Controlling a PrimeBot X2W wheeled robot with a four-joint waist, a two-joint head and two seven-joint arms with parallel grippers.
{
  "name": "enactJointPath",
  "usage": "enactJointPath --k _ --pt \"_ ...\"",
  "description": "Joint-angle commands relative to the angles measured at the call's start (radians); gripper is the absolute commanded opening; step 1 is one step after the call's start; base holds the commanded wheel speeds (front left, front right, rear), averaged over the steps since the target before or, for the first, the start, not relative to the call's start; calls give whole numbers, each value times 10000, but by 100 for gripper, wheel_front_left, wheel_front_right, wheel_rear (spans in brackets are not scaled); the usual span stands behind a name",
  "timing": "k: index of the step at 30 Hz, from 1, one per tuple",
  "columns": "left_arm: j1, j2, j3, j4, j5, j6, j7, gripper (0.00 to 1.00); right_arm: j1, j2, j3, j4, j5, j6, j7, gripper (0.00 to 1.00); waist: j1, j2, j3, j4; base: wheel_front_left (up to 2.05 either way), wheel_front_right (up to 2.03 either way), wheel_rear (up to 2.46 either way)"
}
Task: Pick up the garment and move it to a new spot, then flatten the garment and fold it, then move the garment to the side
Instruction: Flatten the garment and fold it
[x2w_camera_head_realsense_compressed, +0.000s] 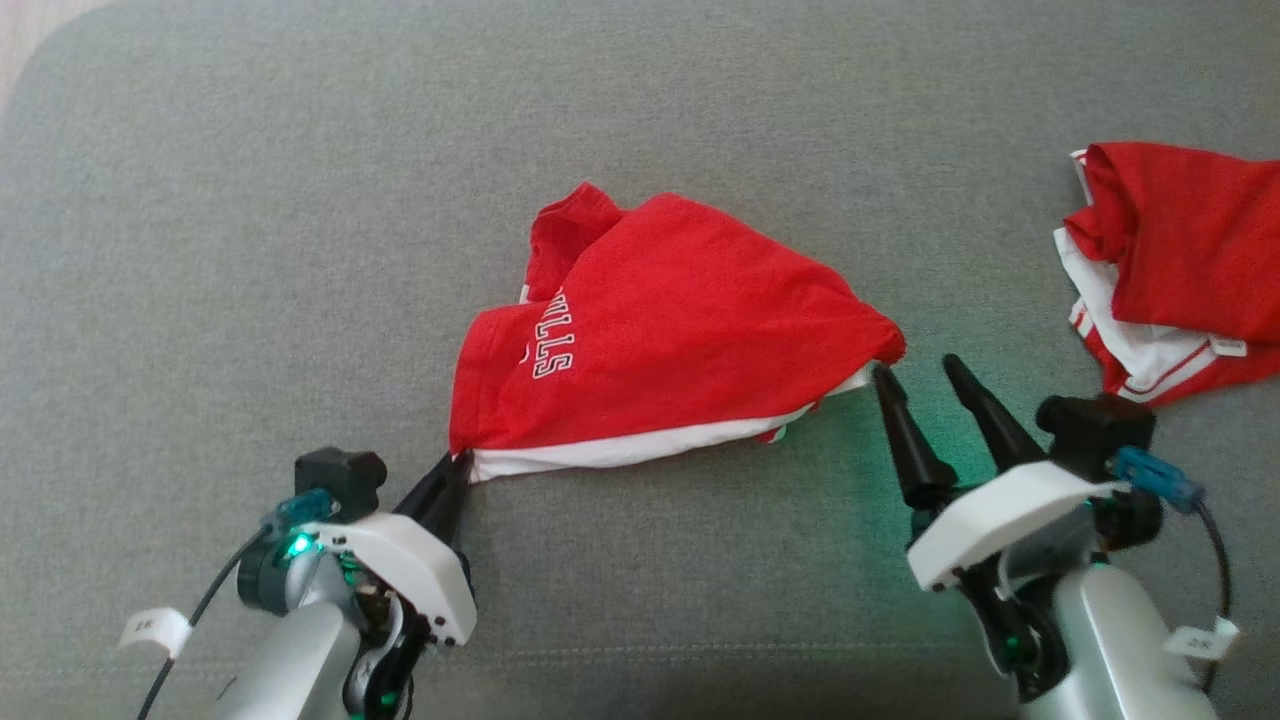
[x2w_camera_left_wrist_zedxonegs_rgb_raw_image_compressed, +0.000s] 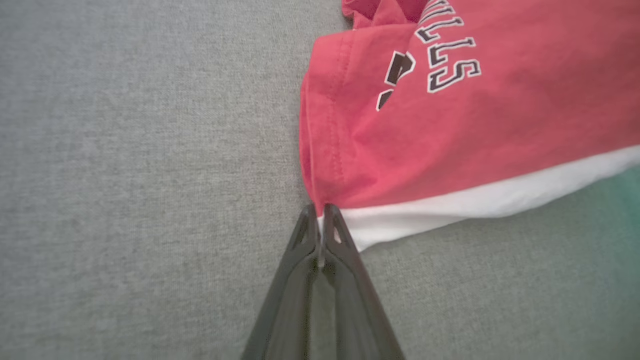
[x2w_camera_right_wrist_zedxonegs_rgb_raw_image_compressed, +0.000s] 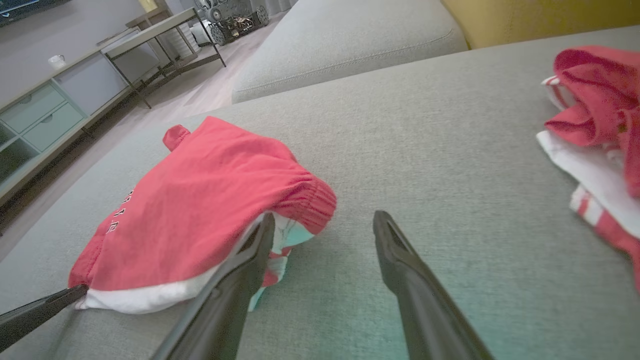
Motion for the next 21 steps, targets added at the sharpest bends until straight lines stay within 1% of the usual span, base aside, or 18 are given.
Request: enactJointPath --k 1,7,11,12,13,14,17,21 --pt "-474 117 285 -185 12 -4 -125 0 -418 -28 361 -150 195 -7 -188 100 0 0 48 65 0 0 0" --pt "-633 53 218 -108 13 -43 -255 0 -846 -28 800 751 668 -7 -194 100 0 0 162 173 0 0 0" --pt "-721 29 191 -101 17 -46 -356 0 -1068 -55 1074 1130 890 -7 -319 100 0 0 224 205 0 0 0" --pt "-742 29 194 -119 25 -37 -412 0 -1111 -77 1139 1172 917 -7 -370 42 0 0 235 210 0 0 0" --pt "-761 34 203 -145 37 -25 -485 0 -1143 -96 1194 1197 947 -7 -426 2 0 0 244 211 0 0 0" --pt "-774 43 215 -163 42 -8 -536 0 -1166 -120 1240 1216 966 -7 -469 0 0 0 249 210 0 0 0" --pt "-793 126 289 -308 96 78 -799 0 -1190 -259 1280 1108 877 -7 -652 0 0 0 220 201 0 0 0" --pt "-730 423 610 -1089 175 310 -1287 0 -1033 -501 1129 303 622 -7 -723 0 0 0 -17 140 0 0 0"
